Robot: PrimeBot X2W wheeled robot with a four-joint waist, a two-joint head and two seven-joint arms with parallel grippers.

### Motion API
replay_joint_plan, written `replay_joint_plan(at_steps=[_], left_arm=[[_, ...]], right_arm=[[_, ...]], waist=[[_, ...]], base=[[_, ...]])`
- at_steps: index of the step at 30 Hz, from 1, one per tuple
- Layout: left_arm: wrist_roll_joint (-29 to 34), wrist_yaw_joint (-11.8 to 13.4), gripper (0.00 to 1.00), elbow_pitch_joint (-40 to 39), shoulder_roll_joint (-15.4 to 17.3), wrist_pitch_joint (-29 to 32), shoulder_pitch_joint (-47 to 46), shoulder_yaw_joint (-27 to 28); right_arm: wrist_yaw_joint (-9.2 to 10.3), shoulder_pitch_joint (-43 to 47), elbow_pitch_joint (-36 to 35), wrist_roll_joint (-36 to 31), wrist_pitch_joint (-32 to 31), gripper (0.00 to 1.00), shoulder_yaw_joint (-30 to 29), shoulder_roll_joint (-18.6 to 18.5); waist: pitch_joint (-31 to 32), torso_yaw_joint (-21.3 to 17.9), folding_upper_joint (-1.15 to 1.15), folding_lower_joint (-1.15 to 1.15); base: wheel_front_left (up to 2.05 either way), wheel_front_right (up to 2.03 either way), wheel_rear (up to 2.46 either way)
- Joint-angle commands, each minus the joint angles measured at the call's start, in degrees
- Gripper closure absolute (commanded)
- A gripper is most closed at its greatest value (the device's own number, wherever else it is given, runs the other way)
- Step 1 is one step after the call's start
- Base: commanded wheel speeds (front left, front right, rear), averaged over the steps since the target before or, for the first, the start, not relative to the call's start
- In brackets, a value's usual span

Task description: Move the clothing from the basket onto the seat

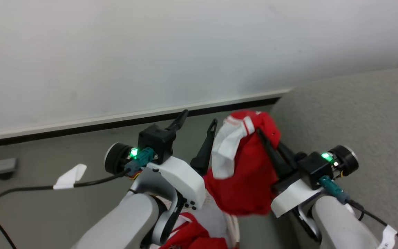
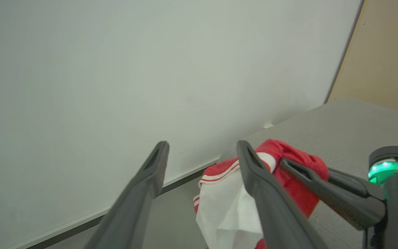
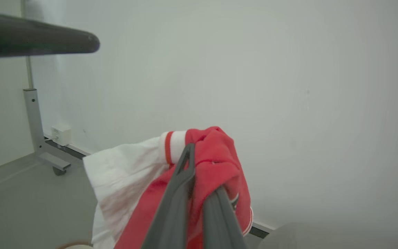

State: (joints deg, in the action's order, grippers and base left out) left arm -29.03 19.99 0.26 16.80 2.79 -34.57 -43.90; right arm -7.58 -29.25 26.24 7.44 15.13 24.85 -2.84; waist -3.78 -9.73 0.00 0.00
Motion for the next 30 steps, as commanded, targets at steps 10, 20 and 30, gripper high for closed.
replay_joint_plan(at_steps=[10, 20, 30], left_arm=[[0.05, -0.34, 0.0, -0.34, 0.19, -0.32, 1.77, -1.62], [0.58, -0.91, 0.0, 0.07, -0.38, -0.79, 2.13, -3.27], [1.62, -1.32, 0.0, -0.61, -0.84, 0.24, -0.78, -4.41]], right_arm=[[0.16, 3.45, -7.74, -5.39, 0.02, 1.0, -9.82, -2.84], [0.16, 10.83, -14.61, -6.13, 0.02, 1.0, -19.0, -8.71], [0.16, 8.76, -17.0, -4.38, -0.49, 1.0, -20.96, -8.0]], waist=[[-4.02, -12.67, 0.0, 0.0], [-5.01, -14.06, 0.0, 0.0], [-8.98, -12.73, 0.0, 0.0]], base=[[0.0, 0.0, 0.0], [0.0, 0.0, 0.0], [0.0, 0.0, 0.0]])
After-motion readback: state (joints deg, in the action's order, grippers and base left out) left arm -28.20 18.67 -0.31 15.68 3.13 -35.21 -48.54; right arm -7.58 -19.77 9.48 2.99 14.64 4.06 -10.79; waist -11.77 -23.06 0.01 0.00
